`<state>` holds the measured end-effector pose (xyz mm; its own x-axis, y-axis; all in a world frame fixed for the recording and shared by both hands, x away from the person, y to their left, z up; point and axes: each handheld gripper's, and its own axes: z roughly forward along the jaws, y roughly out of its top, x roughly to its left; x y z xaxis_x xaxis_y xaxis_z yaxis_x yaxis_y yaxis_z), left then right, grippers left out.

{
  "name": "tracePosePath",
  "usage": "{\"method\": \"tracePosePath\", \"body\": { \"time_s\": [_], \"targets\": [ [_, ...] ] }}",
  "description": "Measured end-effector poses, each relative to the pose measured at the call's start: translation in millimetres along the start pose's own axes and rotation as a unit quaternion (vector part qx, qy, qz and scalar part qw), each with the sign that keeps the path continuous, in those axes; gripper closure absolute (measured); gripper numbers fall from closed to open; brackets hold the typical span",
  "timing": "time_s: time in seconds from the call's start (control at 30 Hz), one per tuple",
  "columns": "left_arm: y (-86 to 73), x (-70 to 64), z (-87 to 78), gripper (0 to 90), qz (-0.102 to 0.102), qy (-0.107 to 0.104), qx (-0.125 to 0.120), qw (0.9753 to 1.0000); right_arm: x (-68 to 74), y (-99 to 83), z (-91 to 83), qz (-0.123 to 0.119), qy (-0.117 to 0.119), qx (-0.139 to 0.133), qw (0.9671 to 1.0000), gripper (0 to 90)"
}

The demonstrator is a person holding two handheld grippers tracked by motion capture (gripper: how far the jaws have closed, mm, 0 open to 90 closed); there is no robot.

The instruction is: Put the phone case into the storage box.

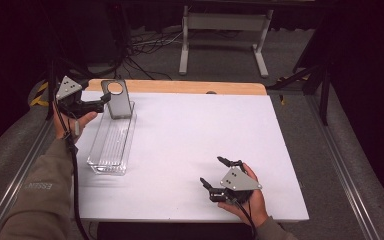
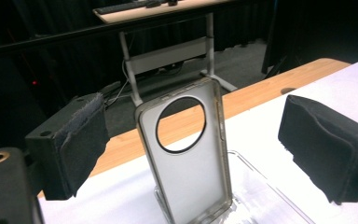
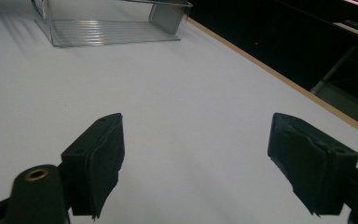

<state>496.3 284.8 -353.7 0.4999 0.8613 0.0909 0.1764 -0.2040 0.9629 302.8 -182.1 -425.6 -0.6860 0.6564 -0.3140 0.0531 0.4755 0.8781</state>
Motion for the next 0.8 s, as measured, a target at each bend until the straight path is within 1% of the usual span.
{"method": "tracePosePath", "body": {
  "time_s": [0.03,0.1,0.13,0.17,0.2,0.23,0.37,0.4,0.43,0.57,0.73,0.8],
  "targets": [
    [0.0,0.0,0.0,8.3,0.0,0.0,0.0,1.0,0.0,0.0,0.0,0.0,0.0,0.0,1.0,19.8],
    [-1.5,-1.0,-3.1,7.5,-0.003,-0.01,-0.009,0.9999,-0.1,0.0,-0.1,-0.001,0.0,0.0,1.0,19.8],
    [-1.5,-1.0,-3.1,6.9,-0.003,-0.01,-0.009,0.9999,-0.1,0.0,-0.1,-0.001,0.0,0.0,1.0,19.8],
    [-2.2,-1.1,-4.6,6.9,-0.004,-0.016,-0.013,0.9998,-0.1,-0.1,-0.1,0.0,-0.001,0.0,1.0,19.9],
    [-2.5,-0.9,-5.8,6.1,-0.003,-0.018,-0.016,0.9997,-0.1,0.1,-0.5,0.0,-0.003,-0.002,1.0,20.0],
    [-2.7,-0.7,-7.3,5.4,-0.003,-0.019,-0.017,0.9997,0.0,0.8,-2.0,-0.001,-0.006,-0.009,0.9999,20.3],
    [-3.5,-0.8,-13.4,5.0,-0.007,-0.025,-0.027,0.9993,-0.7,1.2,-2.8,0.0,-0.007,-0.009,0.9999,20.2],
    [-3.4,-1.0,-15.0,4.8,-0.003,-0.027,-0.027,0.9992,-1.1,1.1,-2.7,0.0,-0.007,-0.009,0.9999,20.2],
    [-3.5,-1.7,-15.7,4.8,-0.003,-0.025,-0.029,0.9992,-1.3,1.1,-2.7,0.0,-0.008,-0.009,0.9999,20.2],
    [-3.3,-4.4,-20.0,4.6,0.004,-0.03,-0.032,0.999,-1.2,1.3,-2.8,-0.001,-0.009,-0.01,0.9999,20.2],
    [-2.3,-9.1,-23.4,4.3,0.007,-0.041,-0.041,0.9983,-3.3,1.0,-3.5,0.003,-0.017,-0.011,0.9998,20.2],
    [-2.2,-12.0,-25.2,4.3,0.012,-0.046,-0.044,0.9979,-3.6,1.0,-3.8,0.003,-0.017,-0.01,0.9998,20.2]
  ]
}}
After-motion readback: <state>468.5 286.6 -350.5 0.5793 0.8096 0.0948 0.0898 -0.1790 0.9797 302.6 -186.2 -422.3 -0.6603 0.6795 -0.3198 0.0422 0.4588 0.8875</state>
